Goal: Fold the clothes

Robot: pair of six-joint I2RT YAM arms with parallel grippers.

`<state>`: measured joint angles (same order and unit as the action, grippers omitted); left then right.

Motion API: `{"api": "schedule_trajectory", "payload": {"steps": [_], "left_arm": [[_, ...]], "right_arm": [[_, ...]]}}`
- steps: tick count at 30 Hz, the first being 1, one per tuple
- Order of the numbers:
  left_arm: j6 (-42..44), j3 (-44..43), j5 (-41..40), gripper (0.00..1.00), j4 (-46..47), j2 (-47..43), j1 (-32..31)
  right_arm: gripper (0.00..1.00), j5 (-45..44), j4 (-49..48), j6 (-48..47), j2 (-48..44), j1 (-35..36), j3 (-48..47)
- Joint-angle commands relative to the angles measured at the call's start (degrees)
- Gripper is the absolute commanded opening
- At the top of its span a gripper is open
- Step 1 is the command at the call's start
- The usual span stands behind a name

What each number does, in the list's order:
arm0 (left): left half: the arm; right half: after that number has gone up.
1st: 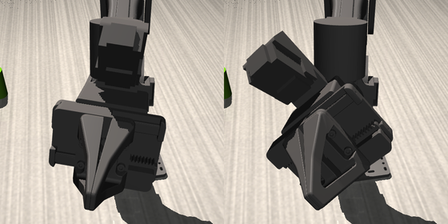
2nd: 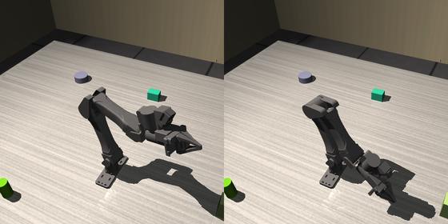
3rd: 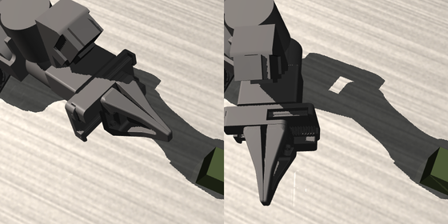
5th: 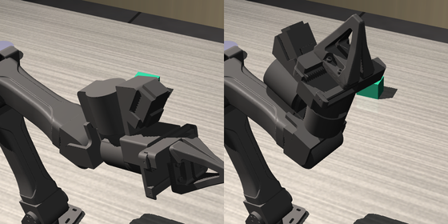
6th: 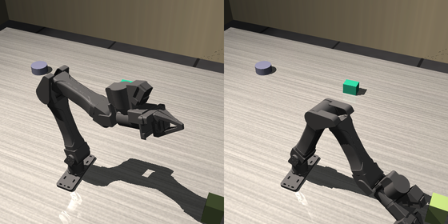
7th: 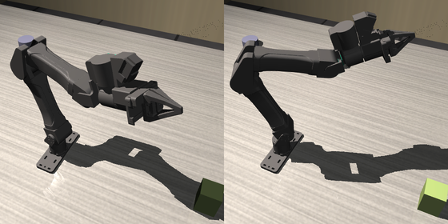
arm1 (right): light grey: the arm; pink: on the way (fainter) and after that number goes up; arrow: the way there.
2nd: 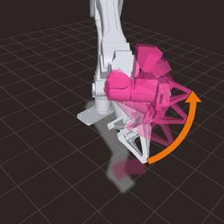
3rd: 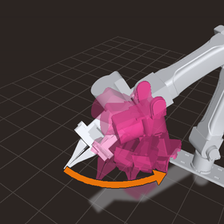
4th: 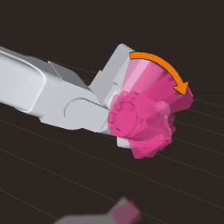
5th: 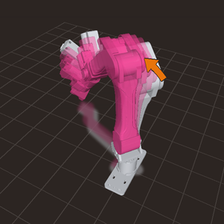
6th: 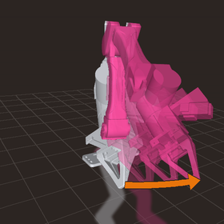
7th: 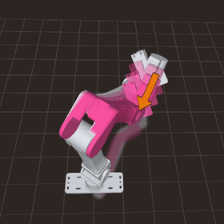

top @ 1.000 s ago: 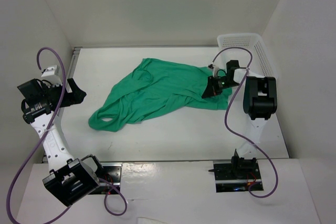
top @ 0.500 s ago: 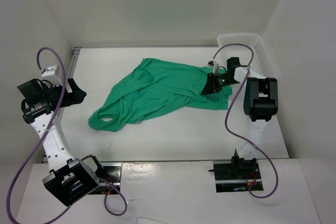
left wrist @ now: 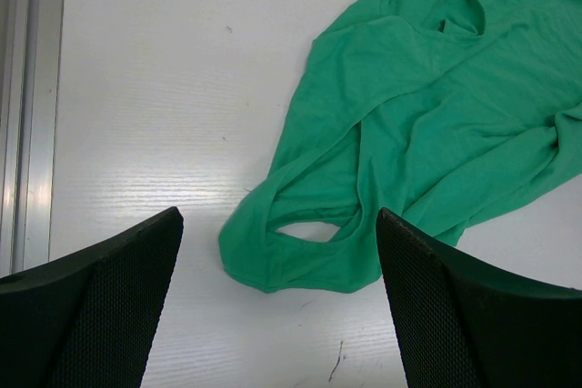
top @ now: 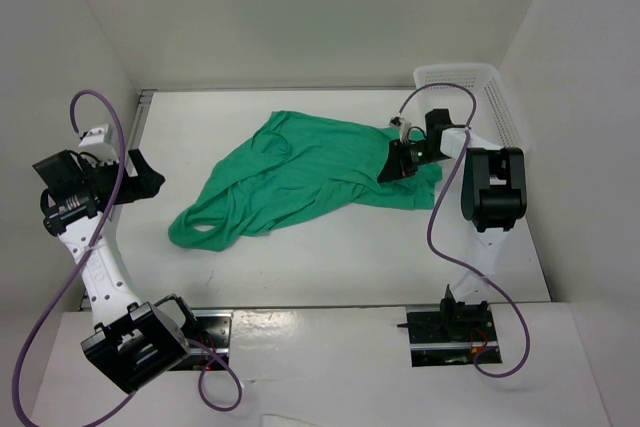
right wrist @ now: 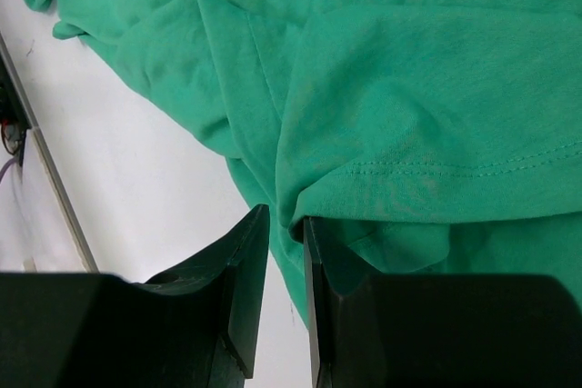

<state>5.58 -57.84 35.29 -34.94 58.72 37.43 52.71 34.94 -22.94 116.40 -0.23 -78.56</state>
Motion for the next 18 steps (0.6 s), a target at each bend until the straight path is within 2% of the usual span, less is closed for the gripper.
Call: {"api": "schedule_trajectory", "payload": {"steps": [1,4,7,8,11,18], "left_arm": [[-0.57,0.01,1.63,0.93,0.92,-1.06,-0.16],[-0.57,0.01,1.63,0.93,0.92,-1.06,-0.16],[-0.57,0.01,1.63,0.93,0.92,-1.06,-0.16],[-0.57,0.01,1.63,0.93,0.92,-1.06,-0.16],[-0.05,0.01,1.63,0.93,0.92,-1.06,-0.16],[1.70,-0.60,0.92,0.93,-0.13,0.17,-0.16]], "right_arm": [[0.30,-0.93,-3.12,0.26,0.06,0.41,0.34],[0.30,-2.08,-4.35,0.88,0.06,0.41,0.96],[0.16,-3.23,-5.58,1.41,0.06,0.41,1.57],[0.09,-4.10,-5.58,1.93,-0.47,0.41,1.57],[0.00,-4.63,-5.58,1.93,-1.25,0.41,2.10],[0.00,-4.63,-0.93,3.68,-8.36,0.41,-1.93]]}}
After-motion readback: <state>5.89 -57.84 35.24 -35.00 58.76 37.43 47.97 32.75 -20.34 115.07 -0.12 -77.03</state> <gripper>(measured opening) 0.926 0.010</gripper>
